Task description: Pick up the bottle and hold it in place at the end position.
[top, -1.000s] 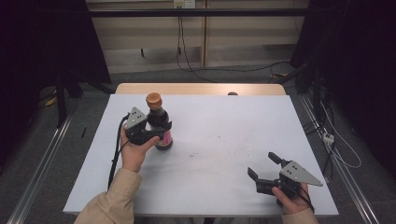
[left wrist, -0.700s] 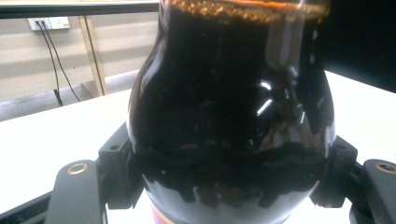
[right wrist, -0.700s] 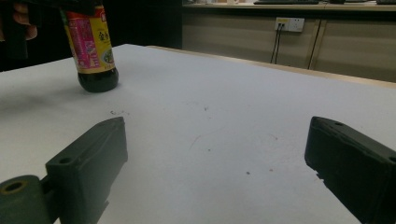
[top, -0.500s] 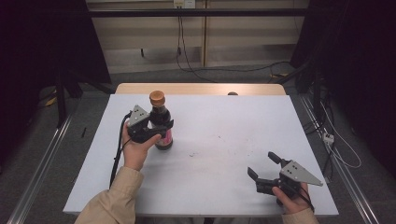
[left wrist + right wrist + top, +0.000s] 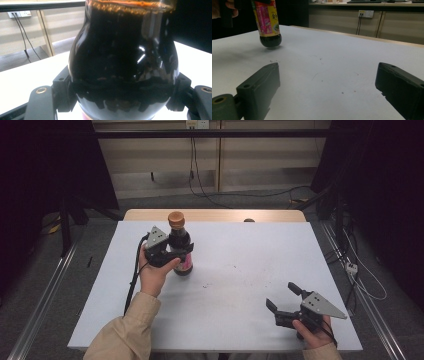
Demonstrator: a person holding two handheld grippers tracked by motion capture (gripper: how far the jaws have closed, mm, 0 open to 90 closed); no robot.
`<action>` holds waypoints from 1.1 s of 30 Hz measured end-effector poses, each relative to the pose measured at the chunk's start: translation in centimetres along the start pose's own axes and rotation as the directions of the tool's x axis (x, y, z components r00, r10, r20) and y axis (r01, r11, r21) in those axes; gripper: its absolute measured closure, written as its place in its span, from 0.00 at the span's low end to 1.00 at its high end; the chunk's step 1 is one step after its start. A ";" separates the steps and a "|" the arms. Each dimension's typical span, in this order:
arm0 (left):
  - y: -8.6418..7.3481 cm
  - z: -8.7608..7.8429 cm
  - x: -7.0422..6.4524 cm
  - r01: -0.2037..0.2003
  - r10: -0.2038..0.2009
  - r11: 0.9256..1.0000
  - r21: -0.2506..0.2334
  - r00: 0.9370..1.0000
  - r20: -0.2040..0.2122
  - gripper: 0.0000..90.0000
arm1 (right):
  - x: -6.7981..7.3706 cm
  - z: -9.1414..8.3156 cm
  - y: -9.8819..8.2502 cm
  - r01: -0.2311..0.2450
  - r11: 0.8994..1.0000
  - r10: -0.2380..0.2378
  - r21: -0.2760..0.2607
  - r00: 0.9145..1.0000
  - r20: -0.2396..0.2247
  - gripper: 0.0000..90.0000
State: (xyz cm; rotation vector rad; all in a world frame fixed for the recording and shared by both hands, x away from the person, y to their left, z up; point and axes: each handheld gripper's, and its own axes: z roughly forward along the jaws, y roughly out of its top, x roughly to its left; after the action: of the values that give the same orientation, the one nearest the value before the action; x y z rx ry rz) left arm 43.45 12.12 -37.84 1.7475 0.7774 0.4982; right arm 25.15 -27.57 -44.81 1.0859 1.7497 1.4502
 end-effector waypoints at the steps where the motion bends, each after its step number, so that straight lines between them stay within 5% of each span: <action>1: 0.1 0.1 -0.1 -0.008 0.008 1.000 0.002 1.000 0.000 0.30 | 0.0 0.0 0.0 -0.003 1.000 0.003 -0.002 1.000 -0.001 0.06; 10: 0.9 1.6 -1.3 -0.011 0.010 1.000 0.010 0.999 0.034 0.30 | 0.0 -0.1 0.1 -0.003 1.000 0.003 -0.002 1.000 -0.011 0.06; 33: 0.7 4.9 -3.4 -0.034 0.033 0.999 0.029 0.999 0.041 0.30 | 0.0 -0.2 0.1 -0.007 1.000 0.007 -0.006 1.000 -0.015 0.06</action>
State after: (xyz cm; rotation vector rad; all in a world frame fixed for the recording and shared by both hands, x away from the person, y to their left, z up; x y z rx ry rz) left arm 44.60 6.26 -38.49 1.7950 0.7311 0.4745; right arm 25.02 -27.68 -44.71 1.0820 1.7522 1.4705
